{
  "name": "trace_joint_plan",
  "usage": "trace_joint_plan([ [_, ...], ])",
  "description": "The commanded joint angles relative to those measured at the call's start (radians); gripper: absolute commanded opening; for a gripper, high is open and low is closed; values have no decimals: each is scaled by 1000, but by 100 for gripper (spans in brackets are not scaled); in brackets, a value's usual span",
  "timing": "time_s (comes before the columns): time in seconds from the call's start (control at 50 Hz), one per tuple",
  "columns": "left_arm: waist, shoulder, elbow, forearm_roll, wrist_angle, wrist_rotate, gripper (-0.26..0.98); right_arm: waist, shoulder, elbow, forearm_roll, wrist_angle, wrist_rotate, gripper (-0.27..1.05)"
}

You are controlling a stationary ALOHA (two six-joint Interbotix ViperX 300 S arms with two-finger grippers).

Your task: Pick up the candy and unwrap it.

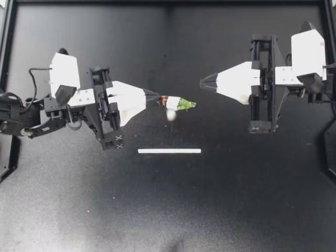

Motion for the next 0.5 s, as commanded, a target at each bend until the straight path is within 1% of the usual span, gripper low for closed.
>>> trace_joint_plan([
  [0.0, 3, -9, -29, 5, 3, -3, -16, 5, -6, -8, 0, -3, -2, 4],
  [0.2, 3, -8, -31, -3, 5, -5, -16, 5, -14, 20, 2, -3, -2, 31],
  [0.26, 3, -6, -31, -9, 5, -6, -16, 5, -15, 31, 2, -8, -2, 36],
  [0.48, 3, -6, -21, -14, 5, -6, -16, 5, -34, 72, 2, -87, -3, 37],
])
